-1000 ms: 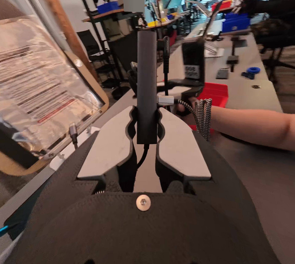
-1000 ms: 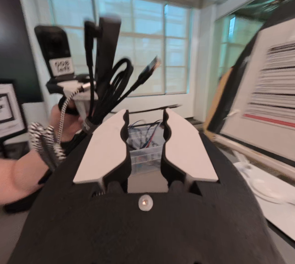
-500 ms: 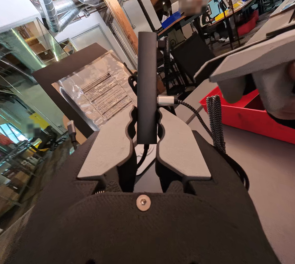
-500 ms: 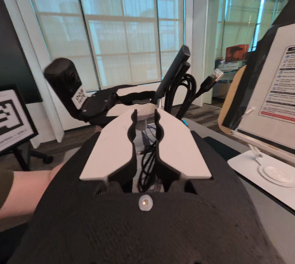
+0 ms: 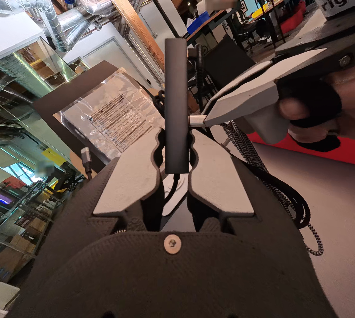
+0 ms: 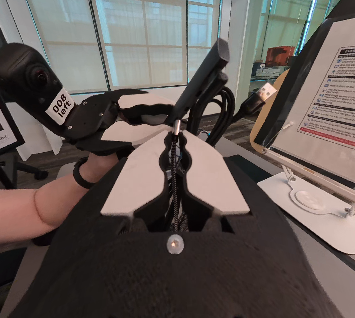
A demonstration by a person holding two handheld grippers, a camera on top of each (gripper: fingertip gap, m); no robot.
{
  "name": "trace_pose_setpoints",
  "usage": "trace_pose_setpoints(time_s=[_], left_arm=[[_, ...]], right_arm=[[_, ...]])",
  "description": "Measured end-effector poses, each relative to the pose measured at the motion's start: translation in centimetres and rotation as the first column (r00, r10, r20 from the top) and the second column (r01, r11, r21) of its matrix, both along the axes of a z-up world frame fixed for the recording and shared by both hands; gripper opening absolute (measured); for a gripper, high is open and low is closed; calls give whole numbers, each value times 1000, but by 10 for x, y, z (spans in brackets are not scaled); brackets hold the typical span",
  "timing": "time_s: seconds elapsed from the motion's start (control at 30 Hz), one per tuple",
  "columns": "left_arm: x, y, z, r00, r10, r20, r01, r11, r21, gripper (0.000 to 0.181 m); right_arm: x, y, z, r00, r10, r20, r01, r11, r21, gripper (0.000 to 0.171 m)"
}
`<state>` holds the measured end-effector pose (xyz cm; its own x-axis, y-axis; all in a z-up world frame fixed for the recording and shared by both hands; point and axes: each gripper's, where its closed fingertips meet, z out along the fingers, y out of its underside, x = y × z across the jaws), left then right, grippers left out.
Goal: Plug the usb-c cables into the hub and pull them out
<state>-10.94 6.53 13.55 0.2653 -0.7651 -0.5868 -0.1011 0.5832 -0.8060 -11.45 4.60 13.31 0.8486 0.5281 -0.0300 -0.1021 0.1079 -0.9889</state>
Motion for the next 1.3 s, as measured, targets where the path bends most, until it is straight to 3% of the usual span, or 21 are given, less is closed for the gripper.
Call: trace_pose_setpoints(time_s=[0.23,0.4,0.47,0.8,1.07,1.3], left_arm=[[0,15,-11,989,140,-45,-141,990,-5,28],[0,22,-18,987,132,-97,-138,989,-61,33],[2,22,-24,983,131,-132,-137,990,-41,23],[3,24,-19,987,142,-81,-143,990,-6,23],[8,29,-27,990,84,-117,-98,987,-127,24],[9,36,-32,984,104,-145,-119,988,-98,24]], right_arm=[[-4,5,-7,974,-164,159,157,986,53,7],[-5,9,-12,974,-170,148,168,985,27,7],[-6,10,-14,973,-175,151,173,985,25,7],[-2,14,-13,980,-179,86,175,983,50,7],[0,17,-17,985,-169,30,168,985,26,8],[3,24,-25,990,-141,-17,140,990,-17,8]])
